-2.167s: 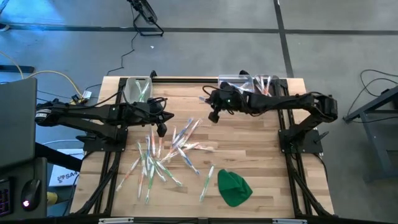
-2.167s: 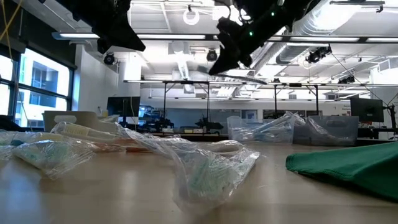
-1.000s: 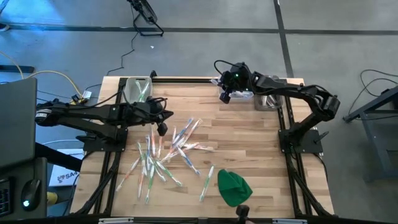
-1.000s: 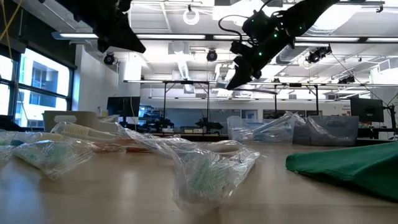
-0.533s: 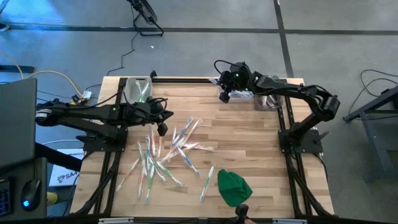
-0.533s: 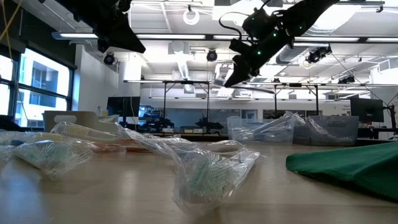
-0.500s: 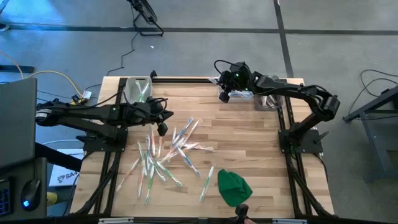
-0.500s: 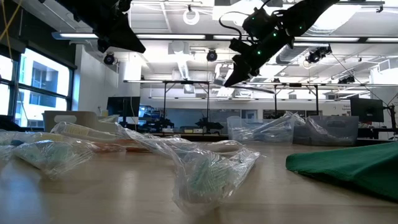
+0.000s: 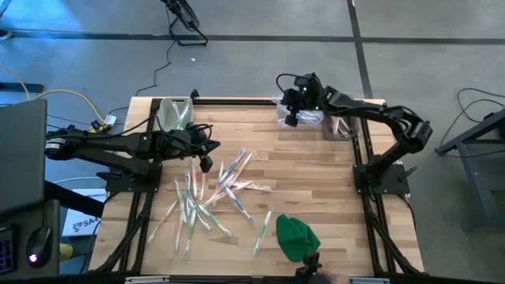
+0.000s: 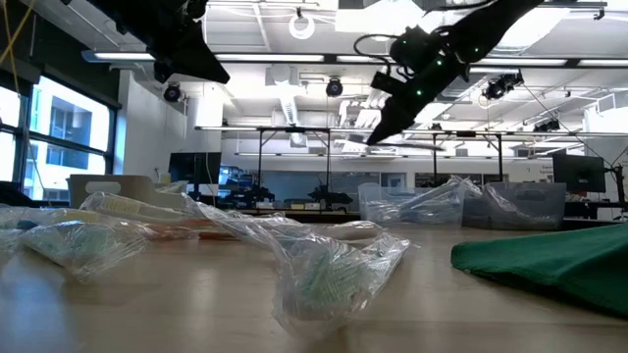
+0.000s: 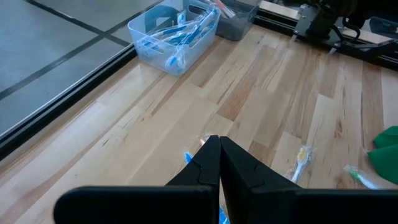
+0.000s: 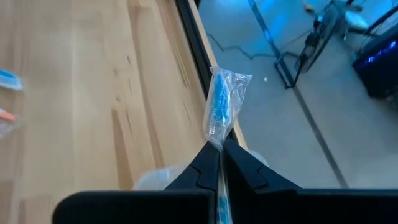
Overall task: Pick & Place Toothbrushes
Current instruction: Put the blue toothbrush into the transparent bin
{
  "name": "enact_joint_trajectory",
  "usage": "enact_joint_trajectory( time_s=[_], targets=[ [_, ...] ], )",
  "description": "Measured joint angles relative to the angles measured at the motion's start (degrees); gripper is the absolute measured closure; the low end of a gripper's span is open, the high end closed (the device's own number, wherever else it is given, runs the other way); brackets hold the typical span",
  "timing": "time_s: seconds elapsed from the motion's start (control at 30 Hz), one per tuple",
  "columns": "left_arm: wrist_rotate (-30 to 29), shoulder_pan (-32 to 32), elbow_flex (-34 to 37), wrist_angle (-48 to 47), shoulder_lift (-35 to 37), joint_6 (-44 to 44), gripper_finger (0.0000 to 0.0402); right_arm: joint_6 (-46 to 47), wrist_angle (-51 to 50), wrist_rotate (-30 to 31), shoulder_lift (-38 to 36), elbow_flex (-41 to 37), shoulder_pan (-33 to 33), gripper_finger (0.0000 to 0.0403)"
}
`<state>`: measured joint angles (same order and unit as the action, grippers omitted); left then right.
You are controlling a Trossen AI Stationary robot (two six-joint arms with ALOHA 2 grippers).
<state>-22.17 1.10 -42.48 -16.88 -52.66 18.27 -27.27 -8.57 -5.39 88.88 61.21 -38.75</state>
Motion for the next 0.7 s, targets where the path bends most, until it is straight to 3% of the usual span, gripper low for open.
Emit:
enact_joint_trajectory(
  time_s=[0.33, 0.7],
  targets=[
    [0.0, 0.0, 0.0, 0.01, 0.0, -0.01, 0.0402, -5.52, -1.93, -17.61, 2.58, 0.0, -8.05, 0.0399],
    [0.02, 0.0, 0.0, 0.01, 0.0, -0.01, 0.0401, -9.03, 0.76, -16.87, 8.82, -0.04, -10.48, 0.0399]
  ],
)
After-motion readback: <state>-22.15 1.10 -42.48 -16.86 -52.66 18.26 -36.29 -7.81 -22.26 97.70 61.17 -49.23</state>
